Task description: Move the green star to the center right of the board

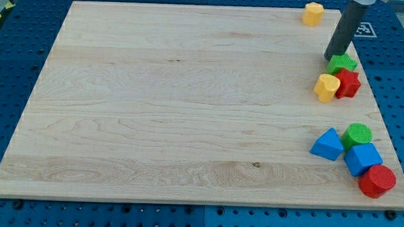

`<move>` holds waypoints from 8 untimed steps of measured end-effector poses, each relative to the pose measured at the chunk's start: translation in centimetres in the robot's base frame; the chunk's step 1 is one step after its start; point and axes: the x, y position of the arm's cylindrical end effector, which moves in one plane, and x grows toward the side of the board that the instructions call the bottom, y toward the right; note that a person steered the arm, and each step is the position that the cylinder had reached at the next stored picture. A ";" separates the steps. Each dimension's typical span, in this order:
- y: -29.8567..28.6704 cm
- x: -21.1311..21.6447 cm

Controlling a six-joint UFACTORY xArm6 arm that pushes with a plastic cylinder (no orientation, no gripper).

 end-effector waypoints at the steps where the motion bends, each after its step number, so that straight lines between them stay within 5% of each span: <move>1: -0.4 1.1; 3: 3.1 0.0; 8: 2.3 10.9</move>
